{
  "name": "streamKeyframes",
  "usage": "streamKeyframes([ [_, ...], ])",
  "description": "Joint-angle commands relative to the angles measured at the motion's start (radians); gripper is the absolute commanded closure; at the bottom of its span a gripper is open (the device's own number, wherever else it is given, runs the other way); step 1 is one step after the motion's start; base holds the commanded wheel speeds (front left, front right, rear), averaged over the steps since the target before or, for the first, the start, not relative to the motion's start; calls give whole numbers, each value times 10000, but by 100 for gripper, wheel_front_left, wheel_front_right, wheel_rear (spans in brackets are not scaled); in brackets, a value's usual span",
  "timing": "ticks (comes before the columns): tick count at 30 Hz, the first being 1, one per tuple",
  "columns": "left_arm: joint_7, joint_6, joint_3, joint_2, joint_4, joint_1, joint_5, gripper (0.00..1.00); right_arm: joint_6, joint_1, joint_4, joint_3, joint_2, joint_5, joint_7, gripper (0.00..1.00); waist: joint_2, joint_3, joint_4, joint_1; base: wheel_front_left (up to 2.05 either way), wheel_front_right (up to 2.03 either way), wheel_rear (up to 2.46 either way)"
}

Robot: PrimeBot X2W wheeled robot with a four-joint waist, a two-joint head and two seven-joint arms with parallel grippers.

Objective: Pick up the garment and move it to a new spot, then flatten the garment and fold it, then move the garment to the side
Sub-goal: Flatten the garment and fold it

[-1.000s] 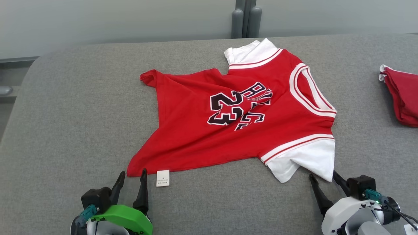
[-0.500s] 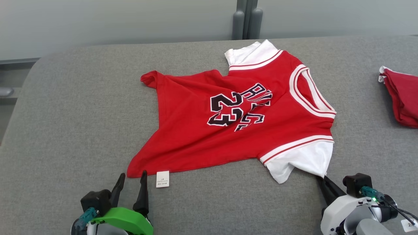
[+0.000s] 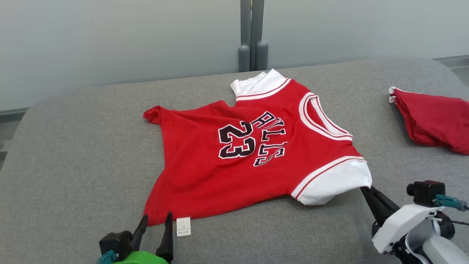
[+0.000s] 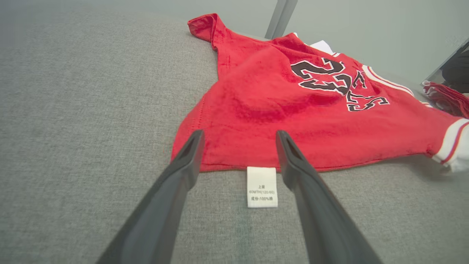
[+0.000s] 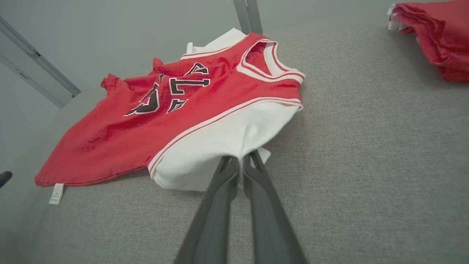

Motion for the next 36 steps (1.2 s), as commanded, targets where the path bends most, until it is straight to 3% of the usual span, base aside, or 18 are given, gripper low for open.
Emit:
streamKeyframes([
  [1,-1,-12,14,27,8,142,16,0,-13,89,-45,-52,-65,97,8,0,-1,-146,-133,0,0,0,0],
  [5,1,7,5,27,84,273,-27,0,-13,432,-490,-410,-547,418,134,0,-1,-194,-120,0,0,0,0],
  [10,1,18,-120,26,128,276,-4,0,-13,739,-346,-1006,-866,-228,-70,0,-1,-155,12,0,0,0,0],
  [19,1,55,-242,28,-18,147,128,0,-8,257,646,-2822,153,-2862,-983,0,-1,0,432,0,0,0,0],
  [26,1,46,-414,26,-238,-139,177,0,-13,-762,1243,-2946,890,-4121,-772,0,-1,505,1029,0,0,0,0],
  [36,0,16,-910,26,-946,-801,172,0,-13,-2549,2708,-3048,1050,-4987,-537,0,-1,1571,2074,0,0,0,0],
])
